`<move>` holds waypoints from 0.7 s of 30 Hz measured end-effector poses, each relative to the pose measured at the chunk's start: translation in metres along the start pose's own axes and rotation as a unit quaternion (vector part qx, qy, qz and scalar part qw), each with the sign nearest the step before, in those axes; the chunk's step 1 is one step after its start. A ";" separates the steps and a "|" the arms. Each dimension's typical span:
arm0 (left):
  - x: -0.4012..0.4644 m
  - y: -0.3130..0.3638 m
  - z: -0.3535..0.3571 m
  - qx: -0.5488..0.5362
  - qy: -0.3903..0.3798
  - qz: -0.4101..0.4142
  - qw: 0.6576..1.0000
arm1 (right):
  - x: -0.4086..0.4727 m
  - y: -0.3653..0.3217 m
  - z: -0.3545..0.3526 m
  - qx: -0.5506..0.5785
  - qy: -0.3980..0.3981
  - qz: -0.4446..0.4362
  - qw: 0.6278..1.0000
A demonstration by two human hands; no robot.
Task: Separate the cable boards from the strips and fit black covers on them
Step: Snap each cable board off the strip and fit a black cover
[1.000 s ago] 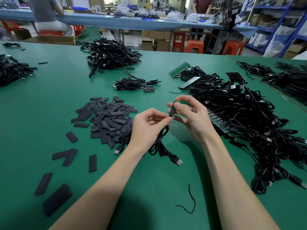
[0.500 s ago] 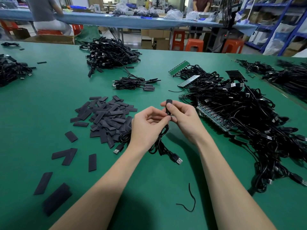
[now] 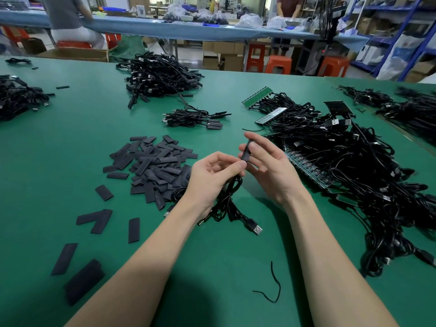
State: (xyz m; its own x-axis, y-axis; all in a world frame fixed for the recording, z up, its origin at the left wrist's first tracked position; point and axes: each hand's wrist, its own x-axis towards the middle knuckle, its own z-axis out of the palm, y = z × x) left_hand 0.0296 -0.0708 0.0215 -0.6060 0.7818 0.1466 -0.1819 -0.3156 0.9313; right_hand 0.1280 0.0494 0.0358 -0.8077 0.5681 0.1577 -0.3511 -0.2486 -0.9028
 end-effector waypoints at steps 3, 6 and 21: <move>-0.002 0.005 0.000 -0.052 -0.028 -0.036 0.998 | 0.000 -0.003 -0.001 0.005 0.012 -0.006 1.000; -0.002 0.008 -0.001 -0.067 -0.038 -0.055 0.996 | 0.002 -0.003 -0.001 0.021 0.035 -0.001 0.999; -0.002 0.007 -0.001 -0.075 -0.017 -0.065 0.995 | 0.005 -0.006 0.006 0.011 0.062 -0.046 0.997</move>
State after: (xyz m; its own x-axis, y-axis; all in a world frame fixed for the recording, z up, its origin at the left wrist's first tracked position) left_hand 0.0289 -0.0748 0.0277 -0.5427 0.8389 0.0412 -0.3733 -0.2849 0.8829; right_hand 0.1235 0.0486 0.0445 -0.7074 0.6815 0.1872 -0.4326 -0.2081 -0.8772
